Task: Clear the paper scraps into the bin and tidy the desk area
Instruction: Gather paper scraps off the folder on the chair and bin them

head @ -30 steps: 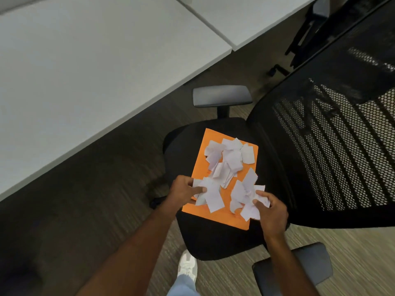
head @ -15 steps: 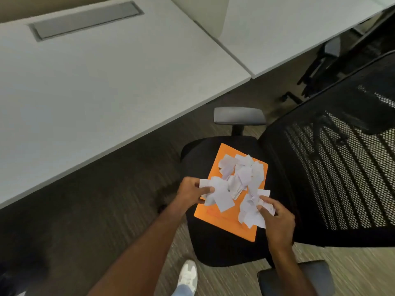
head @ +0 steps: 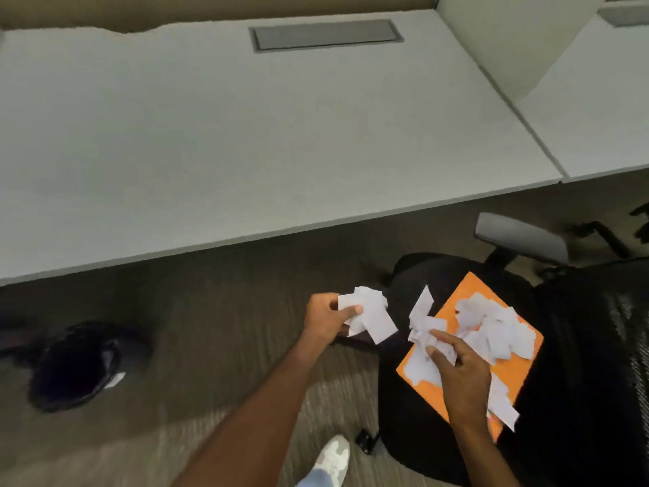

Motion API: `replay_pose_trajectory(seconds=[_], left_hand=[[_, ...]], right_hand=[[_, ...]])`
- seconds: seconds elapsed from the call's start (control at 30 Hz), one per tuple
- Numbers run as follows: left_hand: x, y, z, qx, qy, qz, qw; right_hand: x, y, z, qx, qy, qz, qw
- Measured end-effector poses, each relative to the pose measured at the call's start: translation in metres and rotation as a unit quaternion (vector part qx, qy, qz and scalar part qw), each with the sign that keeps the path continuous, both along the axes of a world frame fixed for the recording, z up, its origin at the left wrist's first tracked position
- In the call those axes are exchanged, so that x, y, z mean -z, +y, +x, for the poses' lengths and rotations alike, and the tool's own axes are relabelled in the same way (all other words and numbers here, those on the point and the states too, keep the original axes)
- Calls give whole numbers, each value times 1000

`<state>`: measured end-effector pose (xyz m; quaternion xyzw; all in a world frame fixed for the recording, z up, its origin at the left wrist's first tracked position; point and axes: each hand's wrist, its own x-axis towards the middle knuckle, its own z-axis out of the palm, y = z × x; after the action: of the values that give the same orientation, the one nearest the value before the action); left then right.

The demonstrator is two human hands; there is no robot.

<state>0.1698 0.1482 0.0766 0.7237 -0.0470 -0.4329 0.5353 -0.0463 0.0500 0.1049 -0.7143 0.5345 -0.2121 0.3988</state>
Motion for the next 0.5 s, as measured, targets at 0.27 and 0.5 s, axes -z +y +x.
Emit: replay_pose_trajectory(seconds=[0.27, 0.5], left_hand=[[18, 160, 87, -165, -50, 25, 985], [27, 327, 141, -321, -63, 60, 943]], right_hand=[[18, 89, 132, -215, -39, 77, 973], [41, 220, 245, -332, -24, 130, 934]])
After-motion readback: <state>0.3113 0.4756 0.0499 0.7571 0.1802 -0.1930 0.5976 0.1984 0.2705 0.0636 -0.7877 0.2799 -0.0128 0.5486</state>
